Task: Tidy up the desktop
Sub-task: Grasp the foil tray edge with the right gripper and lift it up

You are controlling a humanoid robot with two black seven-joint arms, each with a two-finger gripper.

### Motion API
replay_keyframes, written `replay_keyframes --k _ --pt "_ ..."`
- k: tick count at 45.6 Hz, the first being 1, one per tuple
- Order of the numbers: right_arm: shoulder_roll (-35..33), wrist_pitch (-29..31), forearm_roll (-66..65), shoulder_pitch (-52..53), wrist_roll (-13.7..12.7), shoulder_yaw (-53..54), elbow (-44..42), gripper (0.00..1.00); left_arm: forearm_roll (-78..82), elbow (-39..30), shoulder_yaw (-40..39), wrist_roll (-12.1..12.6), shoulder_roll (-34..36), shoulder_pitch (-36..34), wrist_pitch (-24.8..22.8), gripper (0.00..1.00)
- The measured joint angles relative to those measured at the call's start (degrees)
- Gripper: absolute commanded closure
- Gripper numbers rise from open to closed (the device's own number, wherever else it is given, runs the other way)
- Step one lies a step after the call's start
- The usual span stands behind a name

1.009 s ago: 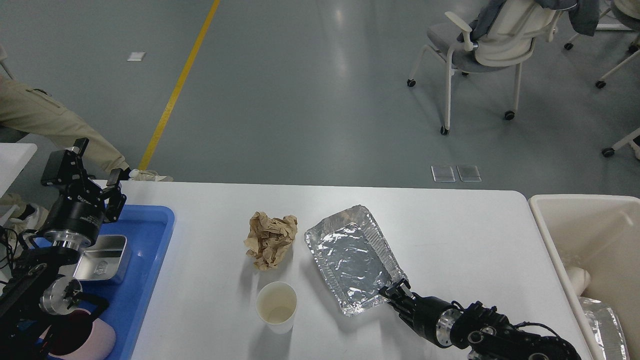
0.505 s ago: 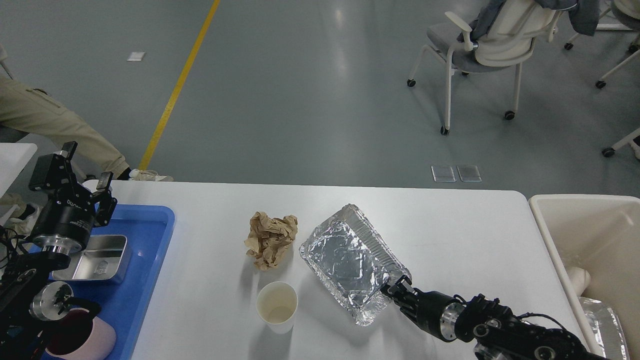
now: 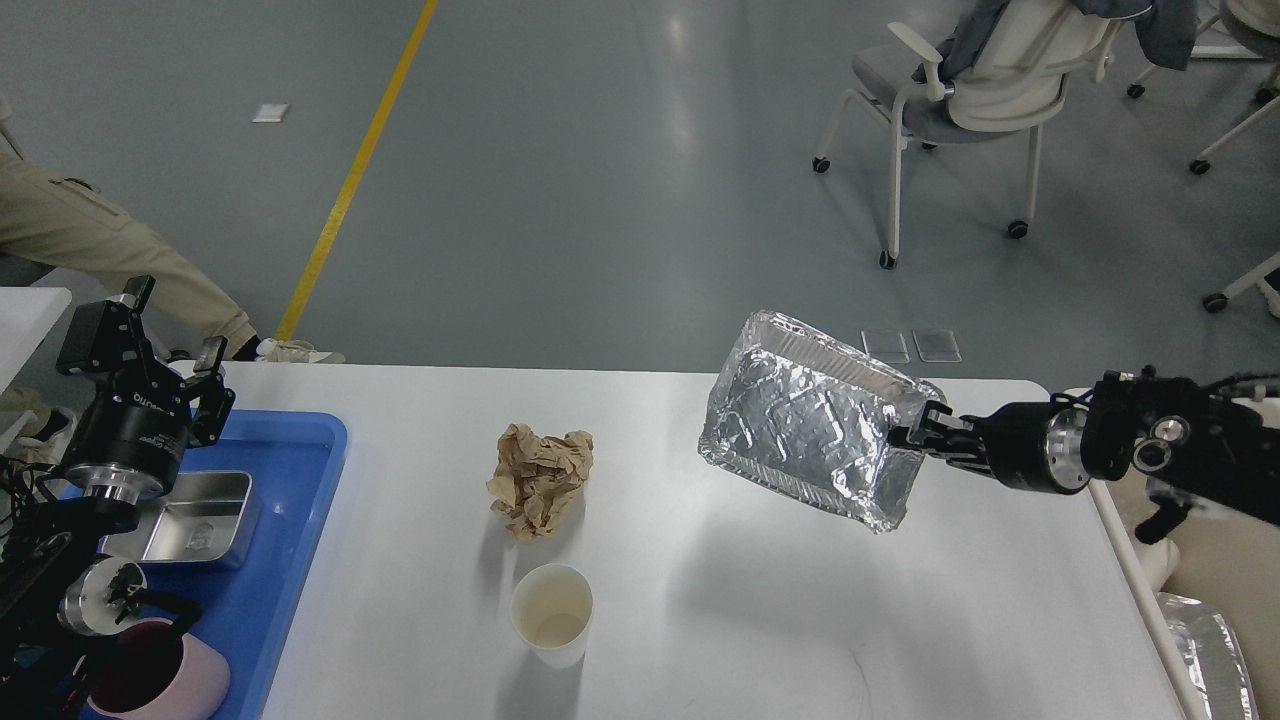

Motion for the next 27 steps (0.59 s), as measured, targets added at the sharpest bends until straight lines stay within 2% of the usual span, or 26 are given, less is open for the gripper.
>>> replay_keyframes --k 7,13,27 --pt "1.7 3.7 -0.1 11.2 -2.5 -6.5 -0.3 1.0 0.0 0.0 0.1 0.1 0.0 -0.1 0.0 0.03" --pt "5.9 6.6 -0.2 18.9 -6.4 -9.9 -0.3 1.0 0.0 0.1 0.2 0.2 0.2 -0.1 0.1 0.03" --pt "15.6 9.9 -0.1 26.7 -14.2 -10.4 -0.4 1.0 0.0 0.6 0.2 0.1 0.5 0.2 0.0 0.03"
